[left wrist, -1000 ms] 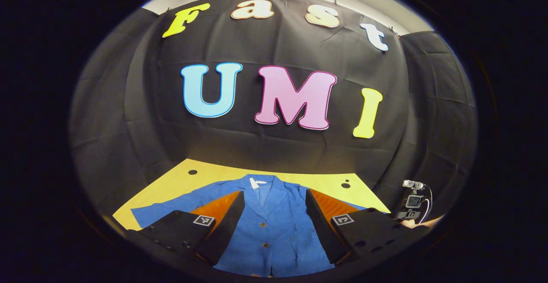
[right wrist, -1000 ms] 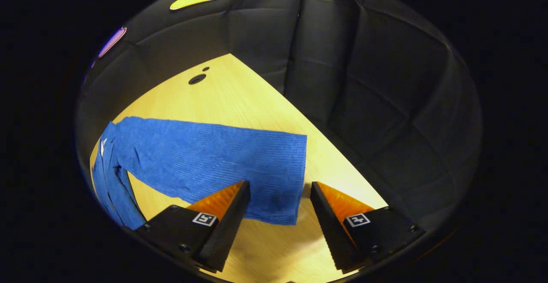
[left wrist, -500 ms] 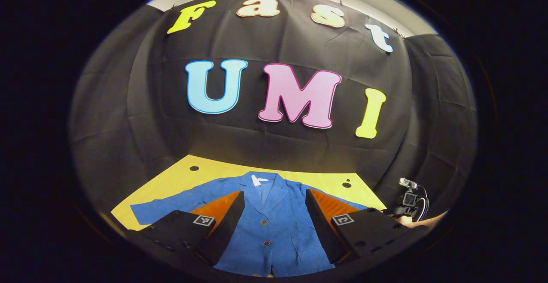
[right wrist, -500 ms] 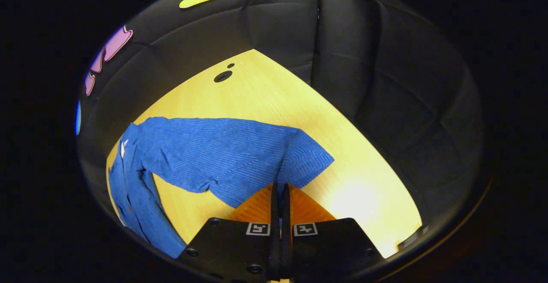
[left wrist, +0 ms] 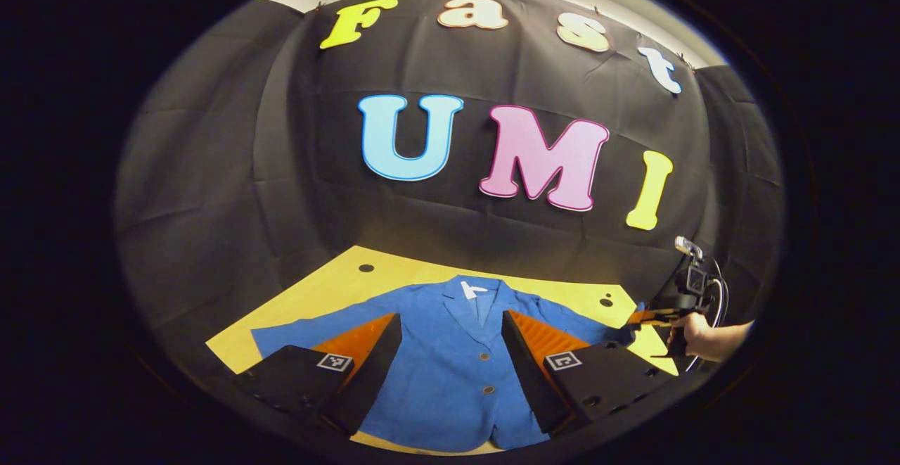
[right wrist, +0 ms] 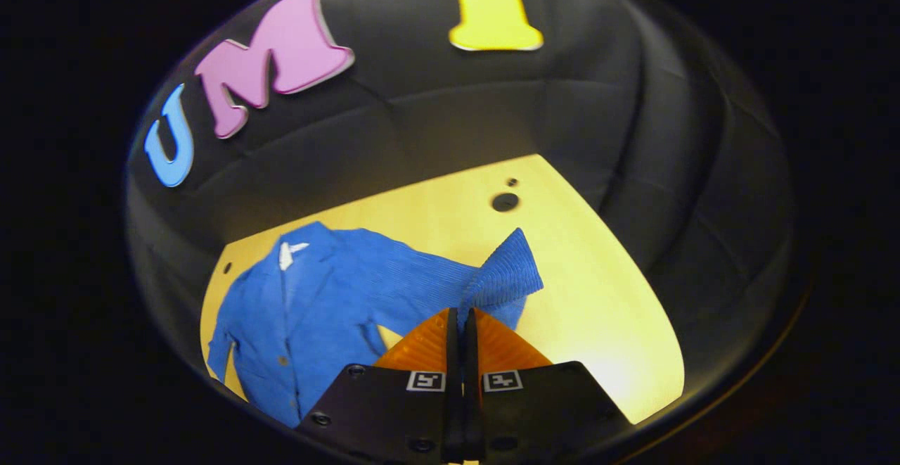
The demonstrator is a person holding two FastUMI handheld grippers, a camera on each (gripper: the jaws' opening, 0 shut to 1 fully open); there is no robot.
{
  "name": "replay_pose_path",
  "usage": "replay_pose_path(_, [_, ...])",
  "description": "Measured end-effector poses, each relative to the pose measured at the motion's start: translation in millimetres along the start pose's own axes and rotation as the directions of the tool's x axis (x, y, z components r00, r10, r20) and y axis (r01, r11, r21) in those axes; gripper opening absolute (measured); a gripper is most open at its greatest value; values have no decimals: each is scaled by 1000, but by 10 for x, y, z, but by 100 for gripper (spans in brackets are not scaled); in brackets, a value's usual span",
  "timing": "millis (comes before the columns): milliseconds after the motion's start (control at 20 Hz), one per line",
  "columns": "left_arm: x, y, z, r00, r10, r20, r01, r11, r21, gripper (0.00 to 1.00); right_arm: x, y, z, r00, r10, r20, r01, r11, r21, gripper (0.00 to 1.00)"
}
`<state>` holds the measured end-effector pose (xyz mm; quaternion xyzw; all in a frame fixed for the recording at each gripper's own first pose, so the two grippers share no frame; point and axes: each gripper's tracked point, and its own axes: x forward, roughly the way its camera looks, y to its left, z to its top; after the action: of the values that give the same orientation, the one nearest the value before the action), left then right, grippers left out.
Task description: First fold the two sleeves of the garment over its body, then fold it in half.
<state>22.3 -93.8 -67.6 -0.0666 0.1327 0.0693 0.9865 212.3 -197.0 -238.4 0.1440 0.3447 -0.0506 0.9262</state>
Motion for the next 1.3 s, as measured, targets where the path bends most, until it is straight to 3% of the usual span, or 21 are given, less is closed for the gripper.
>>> replay_pose_path(150, [-98,230,-93,1000,16,-13,-16,1000,-12,82,134,745,-10,995,98,-13,-98,992,-80,5])
replay_pose_path(350, [-284,523,-205,999,35,-39,-35,999,18,82,198,1810,-290,971,222,-83,-235,949,-212,5])
replay_pose_path(650, [-452,1016,-334,994,91,-61,-87,994,58,82,243,3348,-817,896,404,-185,-439,867,-234,4])
replay_pose_path(850, [-427,1276,-491,990,98,-101,-100,995,-11,82,381,3923,-1089,858,468,-214,-505,846,-173,4])
replay_pose_path(1100, [-234,1578,-684,985,106,-136,-119,988,-99,82,608,4143,-1362,832,491,-258,-521,852,-58,1])
replay_pose_path(1150, [-174,1654,-727,982,111,-151,-129,985,-113,82,611,4116,-1376,836,483,-261,-514,855,-65,23])
replay_pose_path(1300, [21,1926,-888,971,139,-197,-170,973,-154,82,490,4006,-1289,858,460,-230,-496,857,-136,75])
